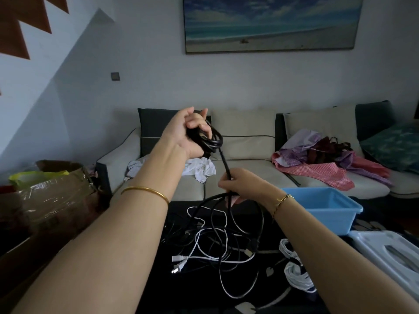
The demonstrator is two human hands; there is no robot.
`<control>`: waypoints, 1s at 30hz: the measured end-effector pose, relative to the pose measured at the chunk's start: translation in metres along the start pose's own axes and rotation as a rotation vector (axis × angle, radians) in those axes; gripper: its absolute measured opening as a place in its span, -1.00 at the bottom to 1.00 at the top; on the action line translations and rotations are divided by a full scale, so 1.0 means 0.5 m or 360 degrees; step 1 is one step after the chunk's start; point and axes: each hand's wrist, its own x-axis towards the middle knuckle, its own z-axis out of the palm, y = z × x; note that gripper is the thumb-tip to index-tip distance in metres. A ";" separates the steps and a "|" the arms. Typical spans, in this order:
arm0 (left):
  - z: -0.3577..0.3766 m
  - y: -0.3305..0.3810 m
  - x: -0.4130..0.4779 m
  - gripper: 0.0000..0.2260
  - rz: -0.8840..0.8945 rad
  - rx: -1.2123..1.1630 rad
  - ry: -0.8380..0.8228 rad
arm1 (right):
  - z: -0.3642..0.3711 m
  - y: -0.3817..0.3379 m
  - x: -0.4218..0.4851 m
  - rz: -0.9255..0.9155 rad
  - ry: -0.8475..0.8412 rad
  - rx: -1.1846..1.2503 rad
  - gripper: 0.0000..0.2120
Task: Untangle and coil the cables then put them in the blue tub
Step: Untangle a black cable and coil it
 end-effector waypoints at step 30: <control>-0.007 -0.084 0.023 -0.85 0.0644 0.3290 0.0241 | -0.024 -0.098 -0.083 -0.0188 0.0549 -0.1307 -0.89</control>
